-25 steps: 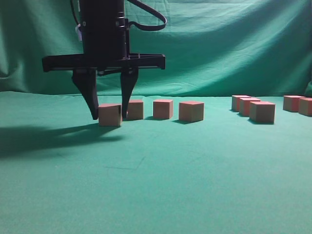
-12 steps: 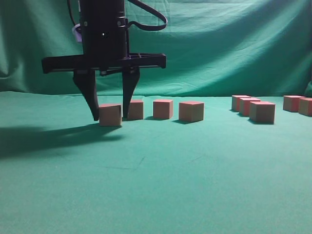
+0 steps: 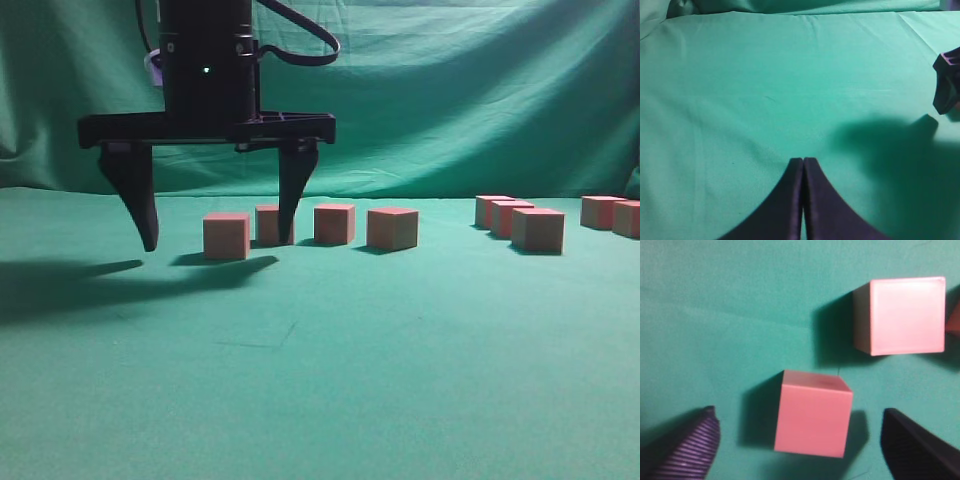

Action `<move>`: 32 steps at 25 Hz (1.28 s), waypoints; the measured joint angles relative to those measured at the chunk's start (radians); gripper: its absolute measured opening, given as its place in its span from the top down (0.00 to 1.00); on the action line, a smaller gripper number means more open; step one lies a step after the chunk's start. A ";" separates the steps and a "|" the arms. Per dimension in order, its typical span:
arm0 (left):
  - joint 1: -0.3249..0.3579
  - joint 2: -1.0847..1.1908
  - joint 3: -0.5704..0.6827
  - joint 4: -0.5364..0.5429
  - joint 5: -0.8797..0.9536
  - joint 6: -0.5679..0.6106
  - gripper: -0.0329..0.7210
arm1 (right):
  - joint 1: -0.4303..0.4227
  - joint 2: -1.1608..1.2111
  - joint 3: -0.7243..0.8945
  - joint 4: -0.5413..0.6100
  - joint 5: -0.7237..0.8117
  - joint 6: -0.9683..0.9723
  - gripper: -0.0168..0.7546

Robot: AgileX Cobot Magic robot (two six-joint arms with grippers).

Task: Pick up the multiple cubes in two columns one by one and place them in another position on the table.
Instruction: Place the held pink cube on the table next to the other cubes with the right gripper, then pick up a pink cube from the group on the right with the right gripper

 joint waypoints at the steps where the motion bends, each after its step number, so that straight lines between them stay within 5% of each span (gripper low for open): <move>1: 0.000 0.000 0.000 0.000 0.000 0.000 0.96 | 0.000 0.000 0.000 0.000 0.000 -0.004 0.15; 9: 0.000 0.000 0.000 0.000 0.000 0.000 0.96 | 0.020 -0.170 0.000 -0.007 0.006 -0.104 0.22; 11: 0.000 0.000 0.000 0.000 0.000 0.000 0.96 | 0.026 -0.237 0.000 -0.040 0.024 -0.118 0.28; 25: 0.000 0.000 0.000 0.000 0.000 0.000 0.96 | 0.023 -0.597 0.034 -0.275 0.055 -0.405 0.28; 32: 0.000 0.000 0.000 0.000 0.000 0.000 0.96 | -0.144 -0.715 0.327 -0.312 0.055 -0.358 0.28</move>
